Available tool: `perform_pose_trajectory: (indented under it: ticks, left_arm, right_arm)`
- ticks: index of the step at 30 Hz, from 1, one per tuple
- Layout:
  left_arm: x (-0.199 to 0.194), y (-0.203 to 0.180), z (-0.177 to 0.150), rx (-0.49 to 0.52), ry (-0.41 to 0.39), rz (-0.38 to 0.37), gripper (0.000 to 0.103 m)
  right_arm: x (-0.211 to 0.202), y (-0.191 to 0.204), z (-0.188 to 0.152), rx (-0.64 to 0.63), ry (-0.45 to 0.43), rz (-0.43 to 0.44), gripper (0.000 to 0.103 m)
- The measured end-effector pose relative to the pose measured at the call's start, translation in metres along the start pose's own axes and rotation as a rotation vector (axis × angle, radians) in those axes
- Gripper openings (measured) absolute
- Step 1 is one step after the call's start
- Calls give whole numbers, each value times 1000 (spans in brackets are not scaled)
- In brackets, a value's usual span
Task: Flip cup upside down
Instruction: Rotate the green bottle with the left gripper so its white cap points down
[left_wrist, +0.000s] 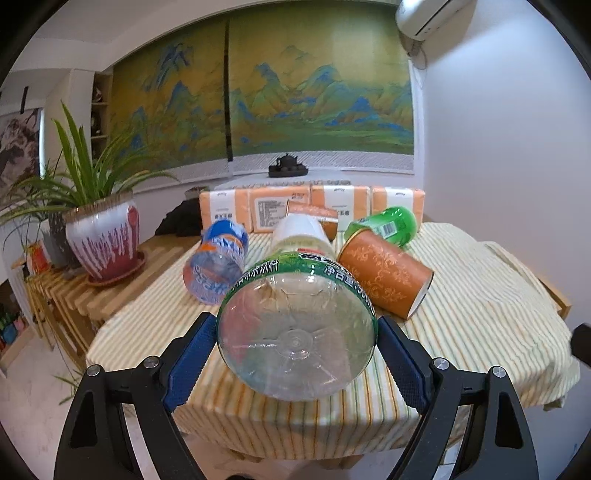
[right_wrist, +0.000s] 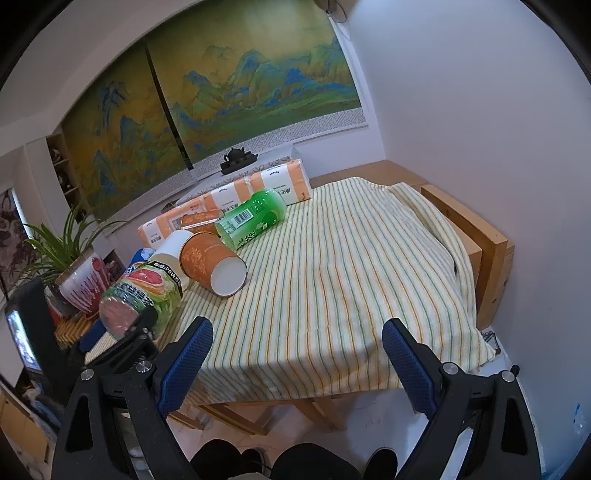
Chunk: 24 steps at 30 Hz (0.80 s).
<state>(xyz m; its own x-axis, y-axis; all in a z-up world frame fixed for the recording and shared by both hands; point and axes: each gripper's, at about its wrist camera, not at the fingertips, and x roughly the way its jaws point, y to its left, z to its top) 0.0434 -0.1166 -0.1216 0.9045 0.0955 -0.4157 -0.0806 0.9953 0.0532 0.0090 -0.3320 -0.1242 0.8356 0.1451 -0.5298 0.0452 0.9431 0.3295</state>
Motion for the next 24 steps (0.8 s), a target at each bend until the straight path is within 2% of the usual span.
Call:
perform_pose_trajectory:
  ticks: [12, 24]
  left_arm:
    - [-10, 13, 29, 47, -36, -92, 89]
    - [6, 29, 55, 14, 6, -226, 89]
  right_arm:
    - [5, 11, -3, -2, 7, 12, 91]
    - [8, 23, 2, -24, -6, -28, 91]
